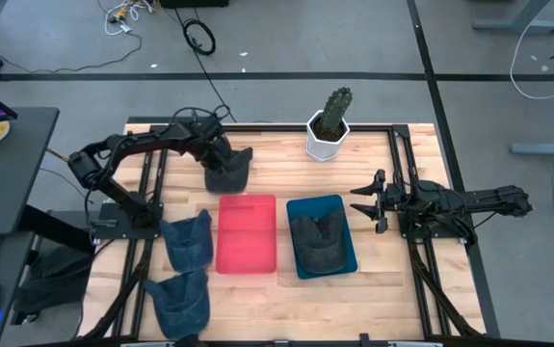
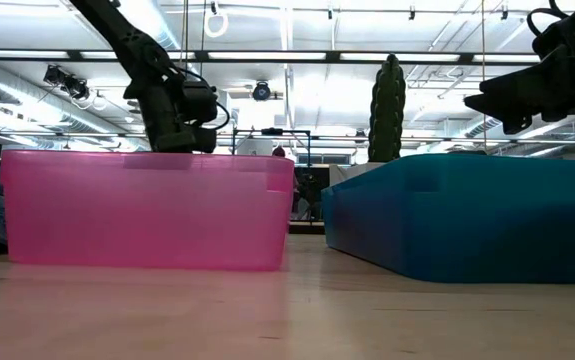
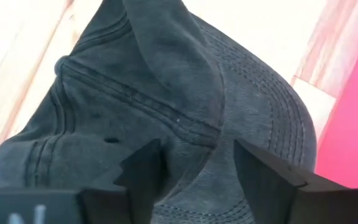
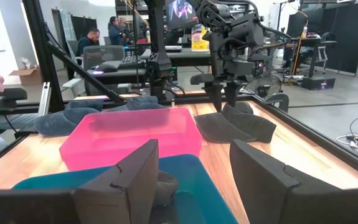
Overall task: Pick & Place hat
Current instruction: Put the gray cap into the blue bin
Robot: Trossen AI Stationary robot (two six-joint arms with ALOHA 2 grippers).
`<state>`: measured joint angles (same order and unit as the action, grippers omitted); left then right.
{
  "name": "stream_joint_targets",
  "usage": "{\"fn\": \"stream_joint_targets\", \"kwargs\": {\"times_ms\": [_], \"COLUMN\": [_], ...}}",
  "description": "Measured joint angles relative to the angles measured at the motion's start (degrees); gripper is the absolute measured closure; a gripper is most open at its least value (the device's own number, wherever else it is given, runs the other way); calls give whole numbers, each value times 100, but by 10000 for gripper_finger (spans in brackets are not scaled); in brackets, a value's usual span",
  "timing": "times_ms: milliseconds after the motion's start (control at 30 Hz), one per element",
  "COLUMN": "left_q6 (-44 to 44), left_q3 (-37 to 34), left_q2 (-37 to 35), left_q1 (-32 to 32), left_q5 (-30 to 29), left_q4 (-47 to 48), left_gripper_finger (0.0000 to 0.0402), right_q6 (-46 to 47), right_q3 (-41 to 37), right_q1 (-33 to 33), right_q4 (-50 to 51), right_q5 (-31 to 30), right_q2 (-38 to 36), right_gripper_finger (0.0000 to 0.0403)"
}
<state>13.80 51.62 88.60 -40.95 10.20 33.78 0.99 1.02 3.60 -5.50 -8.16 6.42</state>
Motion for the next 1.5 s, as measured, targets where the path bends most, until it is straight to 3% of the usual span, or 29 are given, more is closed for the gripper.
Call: {"fn": "stream_joint_targets", "kwargs": {"times_ms": [300,533,733,900,1500], "left_q6": [224,395,686,676,-330], "left_q3": [0,-2,-2,137,2000], "left_q2": [0,0,0,0,-7], "left_q1": [27,32,31,31,887], "left_q5": [-2,11,-26,-455,-517], "left_q4": [-11,-7,-45,-68,217], "left_gripper_finger": [288,390,397,398,399], "right_q6": [0,0,0,0,0], "right_q3": [0,0,0,0,0], "right_q1": [-1,-1,-1,0,-2], "right_q4": [1,1,0,0,0], "right_q5": [0,-1,0,-1,1], "right_q2": [0,0,0,-2,0], "right_gripper_finger": [199,199,199,199,199]}}
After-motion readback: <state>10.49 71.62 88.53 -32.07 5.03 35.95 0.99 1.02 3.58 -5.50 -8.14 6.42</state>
